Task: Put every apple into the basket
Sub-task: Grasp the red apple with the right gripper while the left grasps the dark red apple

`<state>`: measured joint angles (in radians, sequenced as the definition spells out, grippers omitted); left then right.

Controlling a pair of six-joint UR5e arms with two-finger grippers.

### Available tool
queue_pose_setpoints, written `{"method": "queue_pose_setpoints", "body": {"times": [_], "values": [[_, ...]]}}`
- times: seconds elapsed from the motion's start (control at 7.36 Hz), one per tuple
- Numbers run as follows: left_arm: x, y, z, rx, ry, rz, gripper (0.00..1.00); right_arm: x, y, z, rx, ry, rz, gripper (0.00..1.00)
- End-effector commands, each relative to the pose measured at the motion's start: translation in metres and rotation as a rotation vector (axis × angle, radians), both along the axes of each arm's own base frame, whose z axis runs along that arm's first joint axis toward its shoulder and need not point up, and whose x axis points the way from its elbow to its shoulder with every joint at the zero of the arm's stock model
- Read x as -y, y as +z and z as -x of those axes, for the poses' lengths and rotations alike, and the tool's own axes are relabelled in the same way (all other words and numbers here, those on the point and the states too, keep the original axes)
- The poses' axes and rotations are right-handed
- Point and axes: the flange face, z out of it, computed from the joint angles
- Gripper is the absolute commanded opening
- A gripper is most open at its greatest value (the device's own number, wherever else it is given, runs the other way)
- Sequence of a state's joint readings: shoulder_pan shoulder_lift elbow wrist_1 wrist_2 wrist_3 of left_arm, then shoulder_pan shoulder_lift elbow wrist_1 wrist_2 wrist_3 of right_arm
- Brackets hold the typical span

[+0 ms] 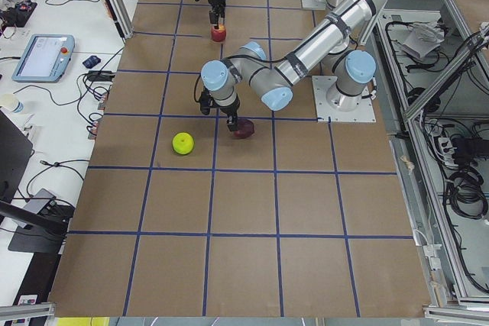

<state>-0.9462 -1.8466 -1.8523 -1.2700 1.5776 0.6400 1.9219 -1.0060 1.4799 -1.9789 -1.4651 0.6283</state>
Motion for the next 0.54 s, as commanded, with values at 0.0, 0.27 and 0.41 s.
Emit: {"method": "queue_pose_setpoints", "body": {"times": [0.0,0.27,0.41], "values": [[-0.018,-0.037,0.005,-0.001,-0.022,0.012,1.00,0.003,-0.028,-0.005,-0.020,-0.008,-0.035,1.00],[-0.033,-0.070,0.012,0.072,-0.064,0.087,1.00,0.004,-0.034,-0.005,-0.027,-0.019,-0.039,1.00],[-0.037,-0.069,0.014,0.100,-0.057,0.107,1.00,0.007,-0.045,-0.006,-0.027,-0.009,-0.051,1.00]]}}
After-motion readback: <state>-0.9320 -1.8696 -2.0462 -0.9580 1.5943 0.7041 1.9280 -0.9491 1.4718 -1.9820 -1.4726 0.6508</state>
